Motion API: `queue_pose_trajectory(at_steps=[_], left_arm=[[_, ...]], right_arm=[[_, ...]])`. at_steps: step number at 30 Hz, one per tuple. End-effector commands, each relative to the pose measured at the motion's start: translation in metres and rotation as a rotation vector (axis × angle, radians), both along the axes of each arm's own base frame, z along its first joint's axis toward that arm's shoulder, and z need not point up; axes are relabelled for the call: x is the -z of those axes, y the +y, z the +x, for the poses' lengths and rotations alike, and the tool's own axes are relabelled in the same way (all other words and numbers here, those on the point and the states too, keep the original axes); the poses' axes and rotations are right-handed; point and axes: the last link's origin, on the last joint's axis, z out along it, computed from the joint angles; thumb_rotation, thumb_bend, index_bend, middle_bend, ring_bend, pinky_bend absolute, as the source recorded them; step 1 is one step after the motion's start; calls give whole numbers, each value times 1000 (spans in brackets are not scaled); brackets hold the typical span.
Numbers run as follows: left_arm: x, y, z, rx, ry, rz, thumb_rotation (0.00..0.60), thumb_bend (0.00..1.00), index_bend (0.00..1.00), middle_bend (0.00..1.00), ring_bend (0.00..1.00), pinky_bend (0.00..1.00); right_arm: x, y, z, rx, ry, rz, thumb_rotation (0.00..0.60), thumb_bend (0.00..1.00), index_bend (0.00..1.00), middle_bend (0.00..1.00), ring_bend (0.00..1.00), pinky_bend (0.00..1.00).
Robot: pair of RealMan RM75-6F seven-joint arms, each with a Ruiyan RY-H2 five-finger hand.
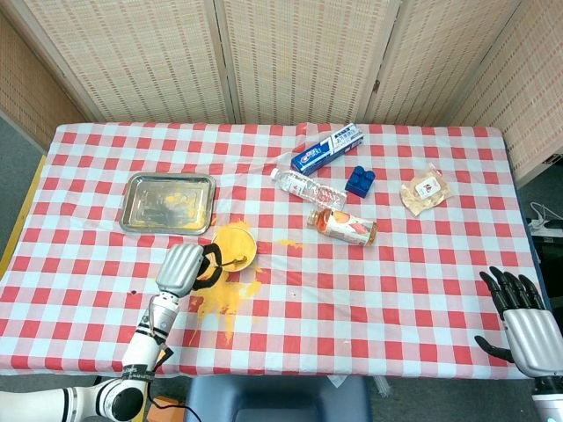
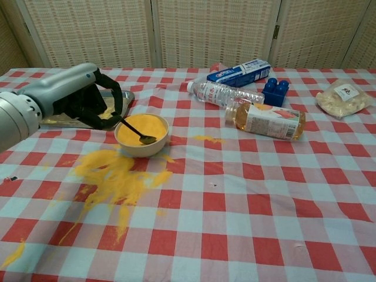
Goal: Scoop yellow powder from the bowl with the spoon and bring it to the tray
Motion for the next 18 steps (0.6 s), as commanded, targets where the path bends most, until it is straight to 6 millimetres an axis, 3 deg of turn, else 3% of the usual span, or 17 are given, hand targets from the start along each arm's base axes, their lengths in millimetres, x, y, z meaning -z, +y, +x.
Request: queue_pose_trajectory(at_steps=[1, 18], left_arm=[[-2, 5, -2, -3, 15, 20, 600, 797, 845, 1000, 1000, 1000], [-9, 25, -14, 11, 67, 153, 600, 803, 845, 1000, 1000, 1000]], right_arm=[[0, 0, 0, -1, -1, -1, 600, 66, 0, 0, 0, 0], [0, 1, 1, -6, -8, 9, 600, 66, 0, 0, 0, 0]])
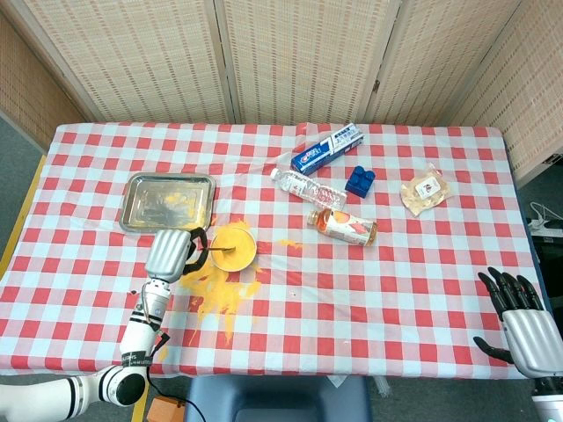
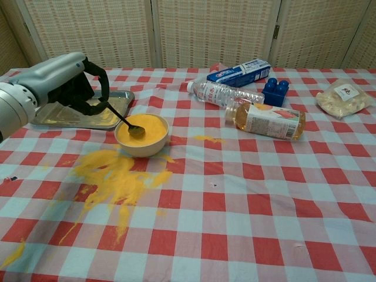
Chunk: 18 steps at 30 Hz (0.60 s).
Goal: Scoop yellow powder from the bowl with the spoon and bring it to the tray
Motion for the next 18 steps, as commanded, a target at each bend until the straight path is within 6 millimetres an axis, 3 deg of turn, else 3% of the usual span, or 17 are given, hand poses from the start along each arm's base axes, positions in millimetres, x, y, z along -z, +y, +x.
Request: queue_pose_trajectory(at_steps=[1, 14, 18], left_arm=[[-2, 1, 2, 14, -13, 21, 600, 803, 845, 1000, 1000, 1000], [0, -7, 7, 17, -40, -22, 600, 802, 845, 1000, 1000, 1000], [-3, -13, 15, -26, -119, -85, 600, 801, 845, 1000, 1000, 1000]], right_arm=[[0, 0, 0, 2, 0, 2, 600, 66, 0, 0, 0, 0], [-1, 0, 0, 2, 0, -4, 600, 65, 0, 0, 0, 0], [-1, 0, 0, 0, -5, 2, 600, 66, 0, 0, 0, 0]])
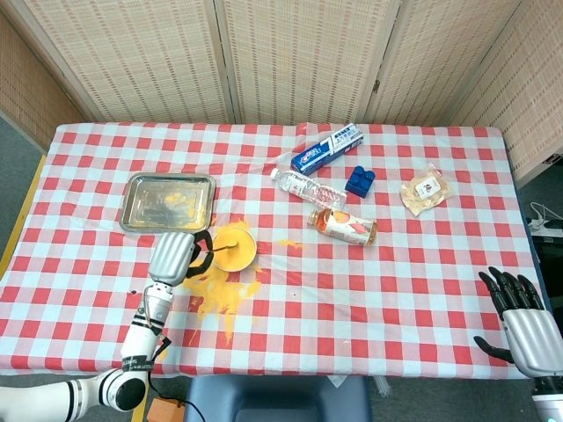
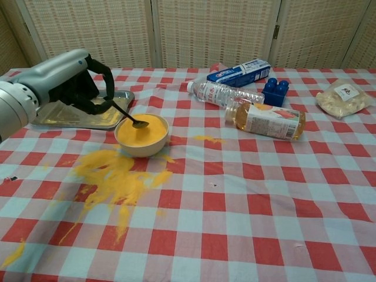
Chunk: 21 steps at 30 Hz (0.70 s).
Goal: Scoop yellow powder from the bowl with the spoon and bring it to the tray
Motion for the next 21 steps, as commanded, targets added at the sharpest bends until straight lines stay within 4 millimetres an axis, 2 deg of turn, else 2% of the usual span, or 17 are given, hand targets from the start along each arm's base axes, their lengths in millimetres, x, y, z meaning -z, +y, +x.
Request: queue_pose_trajectory(at_steps=[1, 6, 13, 17, 21], left_arm=[[-6, -3, 7, -48, -73, -51, 600, 802, 845, 1000, 1000, 1000], [-15, 0, 11, -121, -208, -77, 600, 801, 845, 1000, 1000, 1000], [-22, 3, -1, -237, -370, -126, 600, 800, 845, 1000, 1000, 1000], [-21, 4, -13, -252, -391, -114, 600, 801, 845, 1000, 1000, 1000], [-20, 4, -16, -243, -386, -110, 600, 802, 845, 1000, 1000, 1000]], right_arm=[[0, 0, 0, -3, -6, 2, 600, 66, 0, 0, 0, 0], [-1, 0, 0, -3, -11, 8, 600, 65, 0, 0, 0, 0], [0, 1, 1, -7, -10, 17, 600, 66, 0, 0, 0, 0], [0, 2, 1, -7, -10, 15, 600, 66, 0, 0, 0, 0], [1, 2, 1, -7, -8, 13, 600, 65, 0, 0, 0, 0]])
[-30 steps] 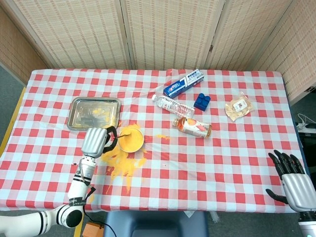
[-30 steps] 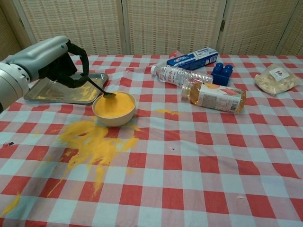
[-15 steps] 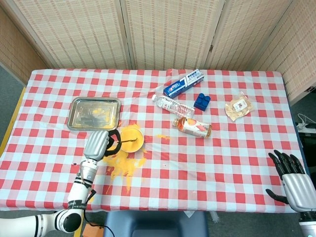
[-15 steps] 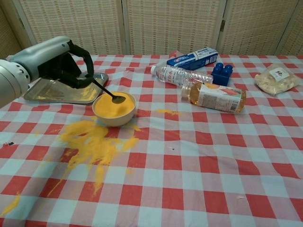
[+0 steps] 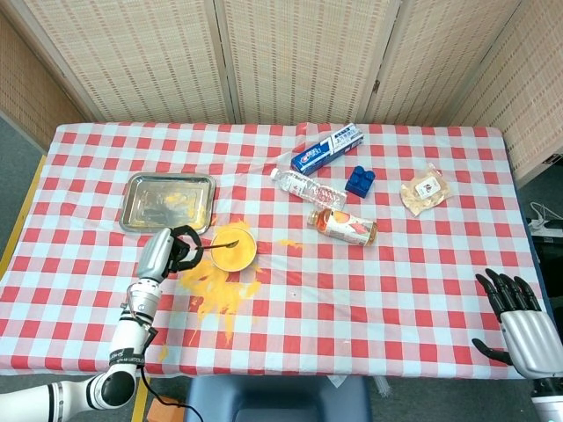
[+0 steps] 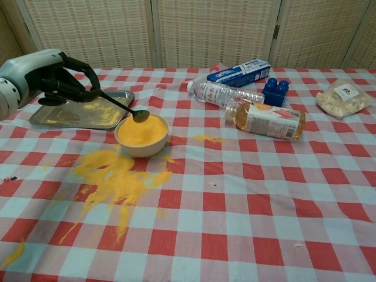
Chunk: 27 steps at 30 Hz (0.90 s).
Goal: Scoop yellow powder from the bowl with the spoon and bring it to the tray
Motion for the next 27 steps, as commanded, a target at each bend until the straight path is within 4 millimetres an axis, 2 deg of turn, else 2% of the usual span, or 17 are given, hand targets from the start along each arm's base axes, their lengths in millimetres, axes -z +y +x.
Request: queue_pose_trajectory(at_steps=[1, 10, 16, 21, 27], left_arm=[[1, -1, -2, 5, 5, 1, 600, 803, 845, 1000, 1000, 1000], [-1, 4, -3, 4, 7, 5, 600, 803, 845, 1000, 1000, 1000], [-7, 15, -4, 27, 11, 17, 600, 802, 845, 1000, 1000, 1000], [-18, 34, -6, 77, 19, 80, 600, 797, 845, 1000, 1000, 1000], [-29, 69, -26, 58, 25, 150, 600, 784, 845, 1000, 1000, 1000]], right_arm=[[0, 0, 0, 0, 0, 0, 600, 65, 0, 0, 0, 0], [-1, -1, -1, 4, -1, -7, 600, 65, 0, 0, 0, 0], [-1, -3, -3, 15, 4, -9, 600, 66, 0, 0, 0, 0], [0, -5, -4, 26, 6, -9, 600, 66, 0, 0, 0, 0], [1, -7, -5, 35, 17, -20, 600, 65, 0, 0, 0, 0]])
